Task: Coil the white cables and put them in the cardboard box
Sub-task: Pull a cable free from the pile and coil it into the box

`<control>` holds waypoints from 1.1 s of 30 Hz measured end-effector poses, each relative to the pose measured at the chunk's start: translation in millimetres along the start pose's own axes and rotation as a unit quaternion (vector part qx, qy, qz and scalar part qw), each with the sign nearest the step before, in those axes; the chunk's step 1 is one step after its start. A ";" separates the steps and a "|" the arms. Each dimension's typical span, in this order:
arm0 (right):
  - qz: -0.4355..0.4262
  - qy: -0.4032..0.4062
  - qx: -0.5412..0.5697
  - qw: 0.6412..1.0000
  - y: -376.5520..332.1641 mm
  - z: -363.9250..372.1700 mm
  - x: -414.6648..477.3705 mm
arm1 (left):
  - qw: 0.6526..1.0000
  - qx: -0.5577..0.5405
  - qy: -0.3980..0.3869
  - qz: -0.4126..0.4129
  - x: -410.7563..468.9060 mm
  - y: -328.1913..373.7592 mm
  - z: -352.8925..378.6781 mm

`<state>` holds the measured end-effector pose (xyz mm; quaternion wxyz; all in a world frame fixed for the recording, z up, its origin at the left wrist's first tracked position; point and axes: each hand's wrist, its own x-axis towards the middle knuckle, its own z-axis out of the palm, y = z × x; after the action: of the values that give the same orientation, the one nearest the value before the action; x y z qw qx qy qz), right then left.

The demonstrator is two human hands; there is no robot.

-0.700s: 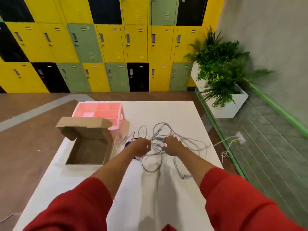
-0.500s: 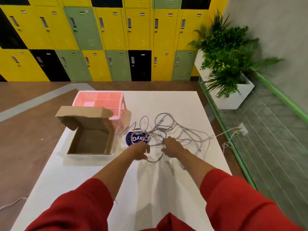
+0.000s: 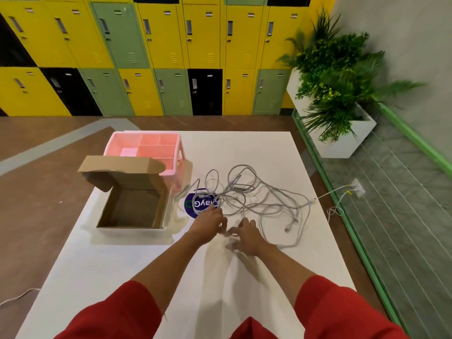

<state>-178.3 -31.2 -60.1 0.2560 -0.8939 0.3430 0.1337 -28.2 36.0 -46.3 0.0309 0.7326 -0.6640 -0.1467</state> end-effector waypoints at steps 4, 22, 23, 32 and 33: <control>0.016 0.111 0.047 0.993 1.5 -18.0 2.4 | 0.992 -0.087 0.093 0.005 9.1 0.5 -29.8; -0.106 0.270 0.403 0.868 -64.0 -196.6 -9.9 | 0.880 -0.379 0.284 -0.032 12.7 34.1 -69.2; -0.110 0.272 0.419 0.859 -67.0 -199.4 -11.1 | 0.882 -0.382 0.273 -0.036 13.6 32.8 -67.8; -0.049 0.343 0.470 0.812 -62.3 -207.0 -13.2 | 0.798 -0.583 0.145 -0.054 -8.3 23.6 -77.7; -0.024 0.351 0.472 0.808 -58.4 -204.0 -10.5 | 0.789 -0.592 0.149 -0.068 -10.9 21.9 -79.6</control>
<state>-133.2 -100.5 135.5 0.5112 -0.6571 0.4088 -0.3739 -29.7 32.3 36.9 0.5467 0.6272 -0.3825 -0.4017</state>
